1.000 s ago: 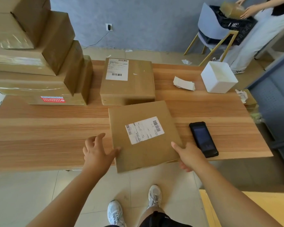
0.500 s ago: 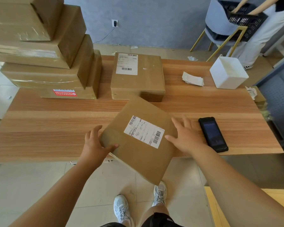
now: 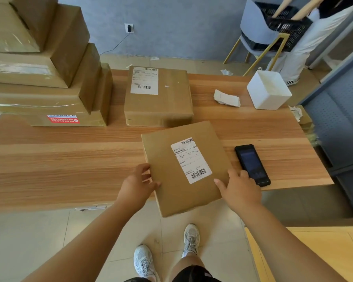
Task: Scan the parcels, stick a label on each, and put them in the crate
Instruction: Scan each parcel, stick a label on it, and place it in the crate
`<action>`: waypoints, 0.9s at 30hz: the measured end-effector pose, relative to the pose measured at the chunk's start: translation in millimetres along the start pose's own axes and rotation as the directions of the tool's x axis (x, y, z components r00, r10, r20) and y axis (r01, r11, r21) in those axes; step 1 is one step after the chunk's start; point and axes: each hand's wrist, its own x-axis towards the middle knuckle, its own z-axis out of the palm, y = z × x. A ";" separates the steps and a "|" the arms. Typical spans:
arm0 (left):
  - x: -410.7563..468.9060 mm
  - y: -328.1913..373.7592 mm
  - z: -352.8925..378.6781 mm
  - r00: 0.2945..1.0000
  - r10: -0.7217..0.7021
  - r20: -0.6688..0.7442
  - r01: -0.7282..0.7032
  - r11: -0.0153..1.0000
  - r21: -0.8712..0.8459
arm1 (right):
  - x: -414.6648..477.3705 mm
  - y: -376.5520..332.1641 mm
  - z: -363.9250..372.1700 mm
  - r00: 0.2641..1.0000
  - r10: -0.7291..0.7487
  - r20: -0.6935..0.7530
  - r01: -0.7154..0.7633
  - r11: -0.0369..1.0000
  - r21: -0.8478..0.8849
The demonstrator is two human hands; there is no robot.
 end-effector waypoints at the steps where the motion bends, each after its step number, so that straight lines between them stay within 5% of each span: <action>1: 3.0 3.4 3.0 1.000 0.023 0.015 -0.023 1.000 0.008 | 0.0 3.8 0.4 1.000 -0.012 -0.010 0.012 1.000 0.009; 6: 19.9 19.3 16.1 0.995 0.088 0.048 -0.097 0.963 0.250 | 10.7 21.6 -0.7 0.997 -0.081 0.002 0.080 0.989 0.123; 12: 29.2 36.7 30.9 0.977 0.113 -0.179 -0.011 0.871 0.490 | 38.0 53.6 -13.4 0.991 -0.130 -0.032 0.133 0.921 0.366; 17: 29.2 51.2 62.2 0.966 0.211 -0.151 -0.090 0.819 0.567 | 74.0 87.0 -10.2 0.998 0.028 -0.061 -0.007 0.945 0.327; 21: 31.6 60.6 82.8 0.962 0.237 -0.139 -0.106 0.788 0.606 | 106.9 103.1 0.7 0.994 0.107 0.034 -0.111 0.984 0.138; 27: 33.7 62.7 96.2 0.943 0.247 -0.224 -0.053 0.774 0.631 | 141.3 106.4 22.1 0.969 0.097 0.226 -0.129 0.983 0.130</action>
